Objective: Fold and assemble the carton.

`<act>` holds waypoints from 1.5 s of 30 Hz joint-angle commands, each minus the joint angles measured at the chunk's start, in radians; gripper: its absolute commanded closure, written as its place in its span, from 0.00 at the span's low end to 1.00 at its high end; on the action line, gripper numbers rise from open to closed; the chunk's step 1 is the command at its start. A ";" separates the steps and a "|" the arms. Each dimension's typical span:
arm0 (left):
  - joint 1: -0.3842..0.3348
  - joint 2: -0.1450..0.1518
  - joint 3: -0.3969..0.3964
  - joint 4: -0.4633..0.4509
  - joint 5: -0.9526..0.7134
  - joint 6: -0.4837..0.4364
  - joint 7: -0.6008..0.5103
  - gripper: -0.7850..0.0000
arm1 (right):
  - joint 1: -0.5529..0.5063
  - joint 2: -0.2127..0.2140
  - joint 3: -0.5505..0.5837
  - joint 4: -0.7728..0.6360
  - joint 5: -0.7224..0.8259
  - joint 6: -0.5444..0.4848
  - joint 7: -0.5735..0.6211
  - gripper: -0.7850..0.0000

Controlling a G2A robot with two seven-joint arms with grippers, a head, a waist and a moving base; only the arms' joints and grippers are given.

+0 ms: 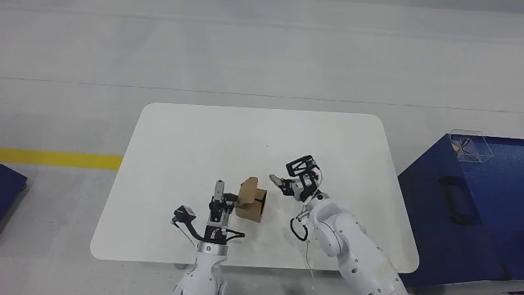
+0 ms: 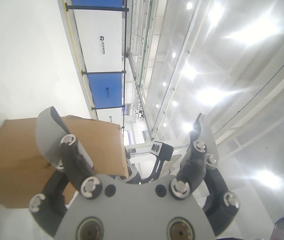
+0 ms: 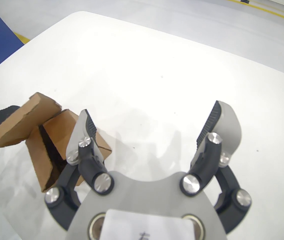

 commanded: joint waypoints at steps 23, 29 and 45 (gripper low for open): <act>0.079 0.005 0.014 -0.114 0.116 0.034 0.085 0.00 | 0.036 -0.015 -0.040 0.101 0.055 -0.030 0.093 0.00; 0.062 0.016 -0.015 -0.171 0.090 0.247 -0.032 0.00 | 0.027 -0.013 -0.026 0.081 0.050 -0.016 0.066 0.00; 0.024 0.068 -0.031 -0.381 0.490 0.990 -0.474 0.00 | -0.084 0.007 0.049 -0.050 0.016 -0.057 0.013 0.00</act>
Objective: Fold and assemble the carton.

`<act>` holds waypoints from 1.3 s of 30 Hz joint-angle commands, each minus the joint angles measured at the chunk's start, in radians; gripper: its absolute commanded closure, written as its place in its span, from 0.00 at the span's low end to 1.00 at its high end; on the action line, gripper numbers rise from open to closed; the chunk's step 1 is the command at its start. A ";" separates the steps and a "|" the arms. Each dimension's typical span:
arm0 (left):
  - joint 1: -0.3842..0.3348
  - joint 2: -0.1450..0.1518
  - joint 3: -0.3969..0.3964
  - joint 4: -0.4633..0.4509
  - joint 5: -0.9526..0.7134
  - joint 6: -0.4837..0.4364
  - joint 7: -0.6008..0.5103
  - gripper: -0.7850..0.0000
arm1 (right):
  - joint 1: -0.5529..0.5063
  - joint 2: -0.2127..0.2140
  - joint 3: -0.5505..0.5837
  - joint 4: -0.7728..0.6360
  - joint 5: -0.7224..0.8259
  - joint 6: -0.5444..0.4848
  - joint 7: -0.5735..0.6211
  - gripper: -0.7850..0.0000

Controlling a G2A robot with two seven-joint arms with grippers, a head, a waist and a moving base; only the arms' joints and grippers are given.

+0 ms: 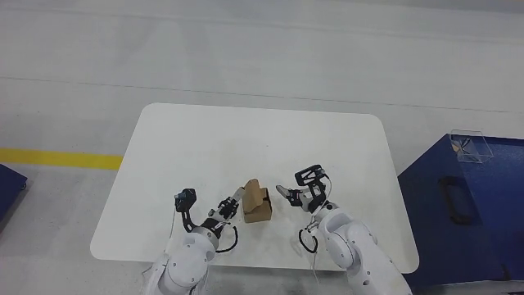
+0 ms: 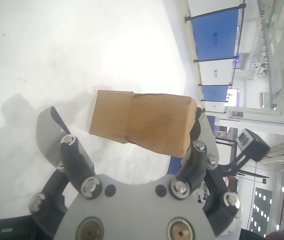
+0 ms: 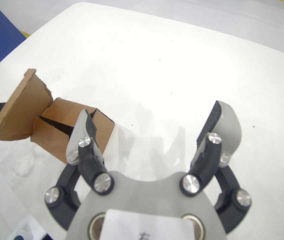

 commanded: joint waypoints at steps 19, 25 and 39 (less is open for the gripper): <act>-0.060 -0.009 0.088 0.086 0.000 0.012 0.059 0.00 | -0.009 0.001 0.003 -0.001 0.000 -0.014 -0.017 0.00; -0.063 -0.004 0.058 0.068 -0.025 0.022 0.061 0.31 | -0.017 0.001 0.006 -0.010 -0.001 -0.007 -0.031 0.00; -0.080 0.002 0.075 0.090 -0.045 0.022 0.035 0.59 | 0.011 -0.010 -0.033 0.011 -0.004 0.048 0.000 0.00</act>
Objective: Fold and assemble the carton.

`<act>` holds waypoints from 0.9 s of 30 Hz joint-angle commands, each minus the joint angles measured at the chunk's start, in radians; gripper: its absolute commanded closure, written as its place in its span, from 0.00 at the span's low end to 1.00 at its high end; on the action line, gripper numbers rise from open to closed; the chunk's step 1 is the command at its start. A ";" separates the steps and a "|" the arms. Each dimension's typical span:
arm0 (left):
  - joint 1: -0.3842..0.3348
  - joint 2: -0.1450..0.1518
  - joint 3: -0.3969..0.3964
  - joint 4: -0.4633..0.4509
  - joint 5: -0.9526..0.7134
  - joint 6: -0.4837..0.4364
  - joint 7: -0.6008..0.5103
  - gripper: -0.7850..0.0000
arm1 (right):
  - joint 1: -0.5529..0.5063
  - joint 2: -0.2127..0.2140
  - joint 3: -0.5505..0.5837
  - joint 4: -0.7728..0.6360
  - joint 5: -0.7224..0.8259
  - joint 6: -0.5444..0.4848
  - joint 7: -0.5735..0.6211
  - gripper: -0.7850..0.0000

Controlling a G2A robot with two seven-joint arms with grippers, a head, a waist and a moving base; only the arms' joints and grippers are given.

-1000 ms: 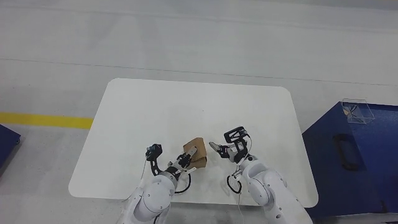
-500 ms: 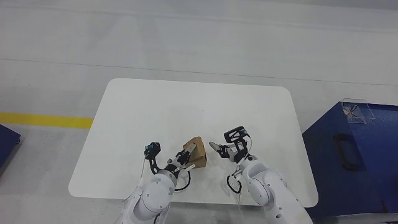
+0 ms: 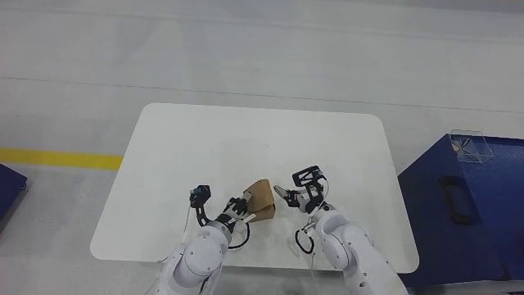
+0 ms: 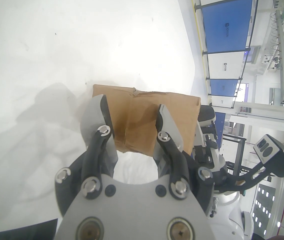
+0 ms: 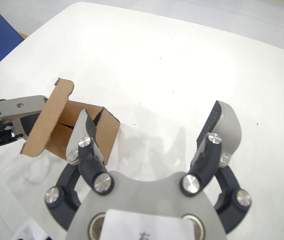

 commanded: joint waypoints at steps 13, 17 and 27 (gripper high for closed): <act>-0.002 0.006 0.043 0.006 0.045 0.014 0.012 0.54 | 0.036 -0.010 0.005 0.031 0.024 0.074 0.035 0.00; -0.009 0.007 0.062 0.012 0.066 0.031 0.016 0.55 | 0.028 -0.009 0.003 0.019 0.019 0.048 0.036 0.00; -0.004 0.010 0.065 0.002 0.041 0.010 0.011 0.56 | 0.034 -0.015 -0.020 0.044 -0.017 0.074 0.045 0.00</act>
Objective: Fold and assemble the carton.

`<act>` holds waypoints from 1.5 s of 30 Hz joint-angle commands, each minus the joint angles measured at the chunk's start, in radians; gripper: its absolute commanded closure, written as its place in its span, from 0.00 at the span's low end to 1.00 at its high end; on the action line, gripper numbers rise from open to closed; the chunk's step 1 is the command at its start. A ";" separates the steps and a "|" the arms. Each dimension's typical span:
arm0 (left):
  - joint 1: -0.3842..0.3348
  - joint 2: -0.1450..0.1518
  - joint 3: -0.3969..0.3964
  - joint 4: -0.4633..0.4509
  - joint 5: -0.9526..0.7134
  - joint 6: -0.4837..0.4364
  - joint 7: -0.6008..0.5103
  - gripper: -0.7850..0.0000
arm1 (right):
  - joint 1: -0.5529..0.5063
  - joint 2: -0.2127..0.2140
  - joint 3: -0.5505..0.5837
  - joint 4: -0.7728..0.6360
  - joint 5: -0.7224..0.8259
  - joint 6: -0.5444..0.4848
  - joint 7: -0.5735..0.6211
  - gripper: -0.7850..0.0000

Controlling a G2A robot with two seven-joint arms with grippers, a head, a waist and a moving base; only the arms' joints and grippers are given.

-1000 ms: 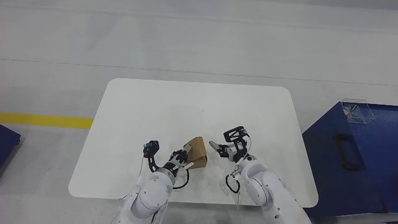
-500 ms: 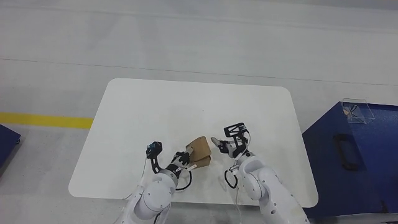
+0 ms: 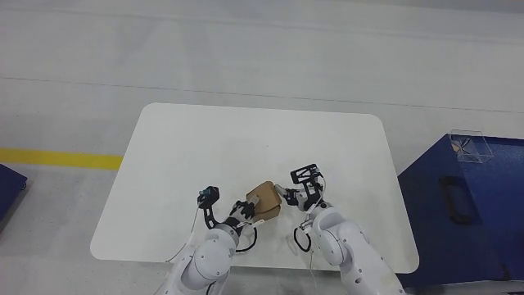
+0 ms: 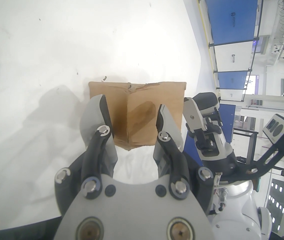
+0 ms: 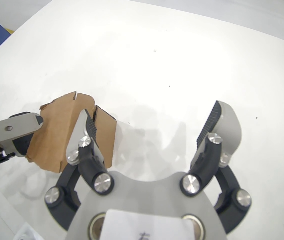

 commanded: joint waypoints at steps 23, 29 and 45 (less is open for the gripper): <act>-0.002 0.007 0.029 0.017 -0.018 -0.010 0.001 0.56 | 0.019 -0.012 -0.022 0.050 0.003 -0.007 0.004 0.00; -0.009 0.008 0.037 0.025 -0.018 0.004 -0.006 0.56 | 0.019 -0.013 -0.015 0.060 0.005 -0.008 0.000 0.00; -0.028 0.010 0.057 0.044 -0.009 0.034 0.002 0.53 | 0.018 -0.012 0.016 0.062 0.012 -0.006 0.006 0.00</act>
